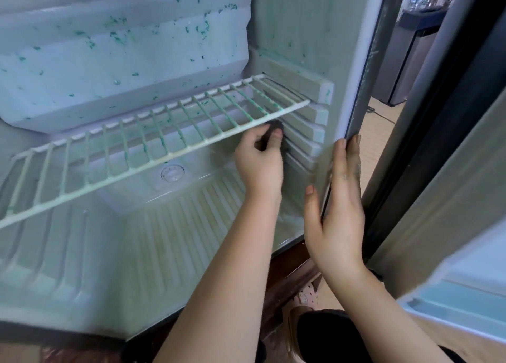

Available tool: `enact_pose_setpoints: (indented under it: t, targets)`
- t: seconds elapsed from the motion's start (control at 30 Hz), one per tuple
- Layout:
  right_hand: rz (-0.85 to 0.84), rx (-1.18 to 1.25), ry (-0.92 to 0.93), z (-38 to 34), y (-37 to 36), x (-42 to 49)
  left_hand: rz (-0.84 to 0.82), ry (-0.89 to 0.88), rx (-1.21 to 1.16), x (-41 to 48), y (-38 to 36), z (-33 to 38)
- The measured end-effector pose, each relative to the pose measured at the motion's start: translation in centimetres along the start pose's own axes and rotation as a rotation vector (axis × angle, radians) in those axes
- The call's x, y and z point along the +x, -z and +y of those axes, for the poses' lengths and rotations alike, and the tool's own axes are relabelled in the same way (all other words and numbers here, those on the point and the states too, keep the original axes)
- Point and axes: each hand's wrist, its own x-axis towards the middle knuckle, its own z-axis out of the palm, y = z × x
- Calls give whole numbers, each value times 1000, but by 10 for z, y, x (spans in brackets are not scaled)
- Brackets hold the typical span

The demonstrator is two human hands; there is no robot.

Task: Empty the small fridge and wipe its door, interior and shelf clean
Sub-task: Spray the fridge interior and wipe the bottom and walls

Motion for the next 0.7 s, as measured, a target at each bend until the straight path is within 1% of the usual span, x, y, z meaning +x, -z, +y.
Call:
enact_pose_setpoints:
  t: [0.13,0.2,0.27,0.3,0.33,0.4,0.43,0.5,0.53,0.6,0.7]
  targets:
    - [-38,-35,-21,-3,1,-6,-279,37,80,-28,23,15]
    - [-28,-84,-4,-6,5,-18,-317,44,86,-39,37,27]
    - [-15,-163,70,-10,9,-34,-285,60,45,-50,51,43]
    - [-51,-199,108,-12,11,-41,-304,59,49,-56,59,50]
    - [-111,-233,144,-15,12,-47,-357,44,84,-62,67,57]
    - [-222,-297,213,-21,12,-54,-535,-31,216,-72,86,67]
    - [-262,-320,240,-23,10,-56,-627,-80,318,-76,94,71]
    - [-314,-331,265,-27,7,-59,-739,-184,528,-82,105,74]
    - [-332,-321,261,-29,5,-61,-765,-221,596,-83,110,73]
    - [-363,-306,247,-33,1,-67,-776,-232,664,-82,117,69]
    - [-398,-288,268,-40,-2,-70,-686,-226,777,-69,131,58]
